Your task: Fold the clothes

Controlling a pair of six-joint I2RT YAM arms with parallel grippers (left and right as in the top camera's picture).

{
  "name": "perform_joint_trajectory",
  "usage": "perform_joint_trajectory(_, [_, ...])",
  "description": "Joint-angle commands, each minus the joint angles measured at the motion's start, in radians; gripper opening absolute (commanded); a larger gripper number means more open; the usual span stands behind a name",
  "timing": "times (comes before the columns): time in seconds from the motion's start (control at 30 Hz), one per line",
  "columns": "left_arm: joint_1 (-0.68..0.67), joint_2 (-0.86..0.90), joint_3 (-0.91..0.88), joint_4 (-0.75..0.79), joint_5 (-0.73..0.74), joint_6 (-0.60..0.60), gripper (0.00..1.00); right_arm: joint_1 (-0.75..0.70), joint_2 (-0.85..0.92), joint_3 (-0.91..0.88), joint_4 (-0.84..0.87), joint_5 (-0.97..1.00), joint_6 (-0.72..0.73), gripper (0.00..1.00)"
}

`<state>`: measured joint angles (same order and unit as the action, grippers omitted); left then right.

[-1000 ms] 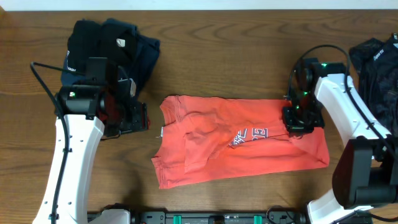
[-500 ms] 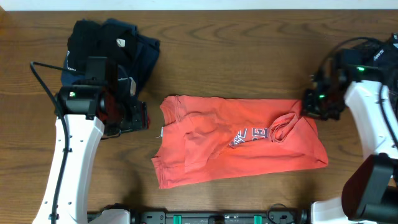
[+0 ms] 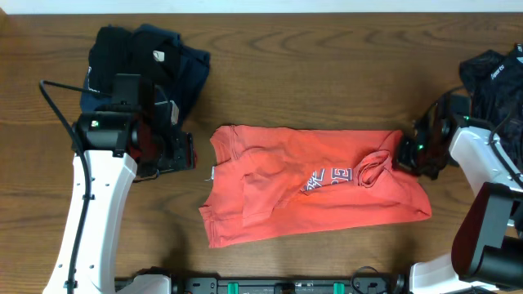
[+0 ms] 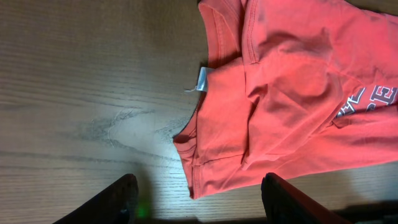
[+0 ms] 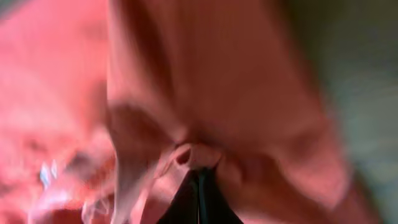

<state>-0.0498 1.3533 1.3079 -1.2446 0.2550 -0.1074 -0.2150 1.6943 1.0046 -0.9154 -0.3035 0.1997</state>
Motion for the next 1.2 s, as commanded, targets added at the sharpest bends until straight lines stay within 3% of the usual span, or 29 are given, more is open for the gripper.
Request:
perform_joint_trajectory(0.0, [-0.002,-0.009,0.003,0.001,-0.010,0.009,0.66,0.003,-0.012,-0.008,-0.135,-0.214,-0.079,0.02])
perform_joint_trajectory(0.23, [-0.001,-0.009,0.003,0.029,-0.010,0.008,0.66,0.015,-0.119,-0.008,-0.289,-0.126,-0.118,0.01])
perform_joint_trajectory(0.53, [-0.001,-0.009,0.003,0.035,-0.010,0.009,0.66,-0.111,-0.324,-0.001,-0.065,-0.085,-0.006,0.01])
perform_joint_trajectory(0.77, [0.003,-0.009,0.004,0.056,-0.050,0.009,0.70,-0.132,-0.247,-0.009,0.030,-0.050,0.018,0.07])
perform_joint_trajectory(0.93, [0.072,-0.009,0.006,0.069,-0.073,0.014,0.72,-0.134,-0.134,-0.009,0.129,-0.025,0.030,0.02])
perform_joint_trajectory(1.17, [0.144,-0.009,0.006,0.096,-0.055,0.032,0.72,-0.134,-0.015,-0.009,0.224,0.001,0.005,0.01])
